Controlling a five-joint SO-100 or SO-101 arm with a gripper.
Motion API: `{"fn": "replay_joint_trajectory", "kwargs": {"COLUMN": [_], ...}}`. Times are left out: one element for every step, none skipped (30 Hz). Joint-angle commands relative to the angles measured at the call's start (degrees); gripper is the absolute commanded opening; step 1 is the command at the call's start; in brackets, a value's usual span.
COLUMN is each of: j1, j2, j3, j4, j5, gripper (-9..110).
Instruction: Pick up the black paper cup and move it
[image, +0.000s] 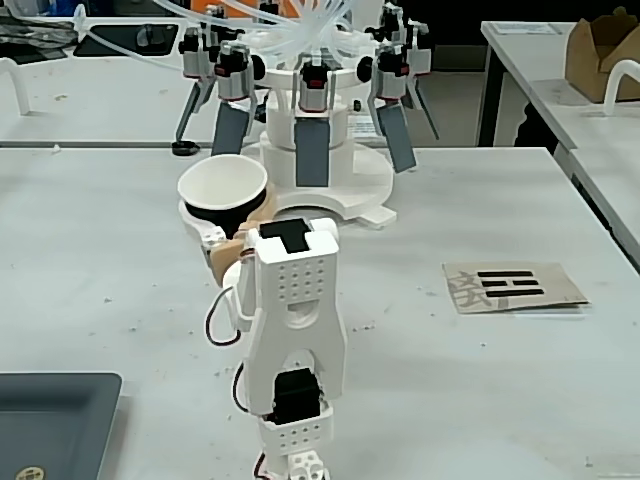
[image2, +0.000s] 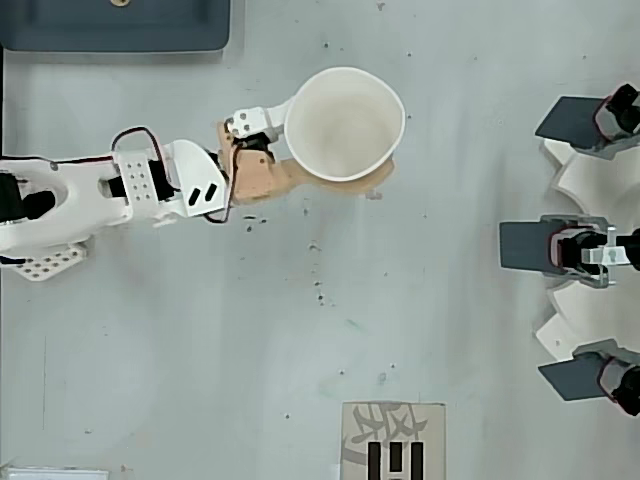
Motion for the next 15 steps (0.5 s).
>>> {"fn": "replay_joint_trajectory", "kwargs": {"j1": [1.9,2.6,3.3,4.0,4.7,5.2,5.7,6.2,6.7,7.3,7.9,8.5,9.2,9.9,10.6], "j2": [3.1,3.1,3.1,3.1,3.1,3.1,3.1,3.1,3.1,3.1,3.1,3.1,3.1,3.0,3.0], "j3": [-0.4,-0.4,-0.4,-0.4,-0.4,-0.4,-0.4,-0.4,-0.4,-0.4,-0.5,-0.6,-0.8,-1.0,-1.2], "j4": [-1.5,-1.5,-1.5,-1.5,-1.4,-1.1,-1.1,-0.9,-0.7,-0.4,0.2,0.7,1.3,1.8,2.3], "j5": [-0.3,-0.2,0.1,0.4,0.5,0.7,1.0,1.1,1.3,1.6,1.7,2.0,2.2,2.3,2.7], "gripper": [9,9,9,9,9,9,9,9,9,9,9,9,9,9,9]}}
